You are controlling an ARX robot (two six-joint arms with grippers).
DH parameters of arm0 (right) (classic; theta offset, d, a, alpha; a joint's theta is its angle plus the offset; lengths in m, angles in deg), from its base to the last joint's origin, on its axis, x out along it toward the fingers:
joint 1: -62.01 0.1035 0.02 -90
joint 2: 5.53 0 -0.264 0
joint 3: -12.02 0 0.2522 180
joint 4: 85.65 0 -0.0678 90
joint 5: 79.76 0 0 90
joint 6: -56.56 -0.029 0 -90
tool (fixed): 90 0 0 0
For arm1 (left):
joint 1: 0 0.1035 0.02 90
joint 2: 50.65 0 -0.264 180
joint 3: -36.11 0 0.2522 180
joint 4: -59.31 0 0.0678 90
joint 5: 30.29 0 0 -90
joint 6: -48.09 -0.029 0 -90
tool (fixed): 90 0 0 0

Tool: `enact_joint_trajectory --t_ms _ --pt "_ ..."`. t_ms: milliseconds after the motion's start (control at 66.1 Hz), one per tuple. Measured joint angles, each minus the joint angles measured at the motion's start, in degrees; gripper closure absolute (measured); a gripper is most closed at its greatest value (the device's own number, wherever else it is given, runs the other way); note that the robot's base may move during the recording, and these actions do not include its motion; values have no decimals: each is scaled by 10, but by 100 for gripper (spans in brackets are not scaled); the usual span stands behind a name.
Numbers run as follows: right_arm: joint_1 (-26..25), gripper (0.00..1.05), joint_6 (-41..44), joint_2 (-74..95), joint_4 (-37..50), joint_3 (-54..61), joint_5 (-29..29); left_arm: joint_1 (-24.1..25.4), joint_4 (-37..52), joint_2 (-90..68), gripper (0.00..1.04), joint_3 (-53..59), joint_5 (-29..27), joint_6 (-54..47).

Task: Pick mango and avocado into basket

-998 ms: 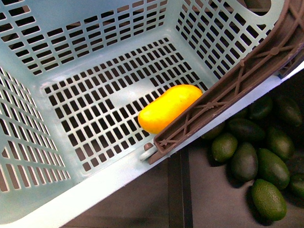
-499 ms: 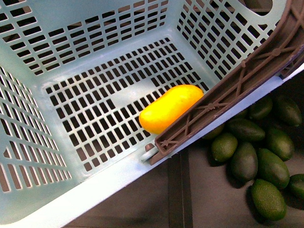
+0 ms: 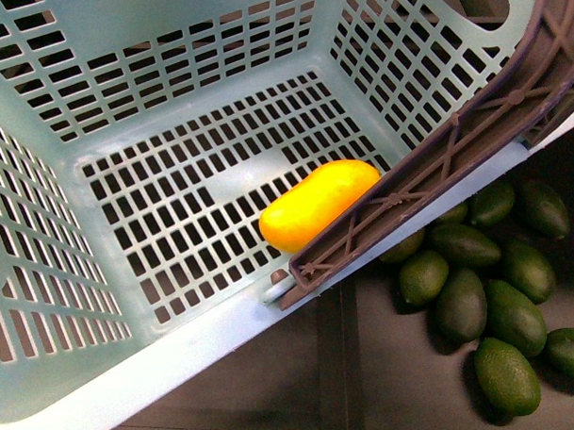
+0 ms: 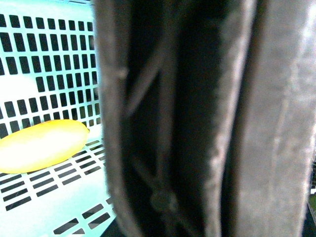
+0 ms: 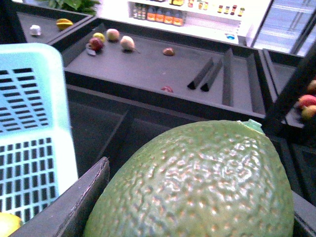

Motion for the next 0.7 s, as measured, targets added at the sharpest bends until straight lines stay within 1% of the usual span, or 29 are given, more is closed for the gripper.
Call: enact_joint_trajectory --t_ms 60,151,287,469,560,696 --pt "45 33 -11 25 20 -9 -28 0 0 0 92 0 0 0" --pt "97 33 -22 61 46 -21 -64 0 0 0 92 0 0 0" --pt "152 33 -43 110 70 -35 -109 0 0 0 92 0 0 0" --pt "199 33 -73 170 104 -43 -169 0 0 0 92 0 0 0" --pt "213 33 -87 191 113 -44 -182 0 0 0 92 0 0 0" --pt "229 33 -101 203 116 -44 -187 0 0 0 92 0 0 0"
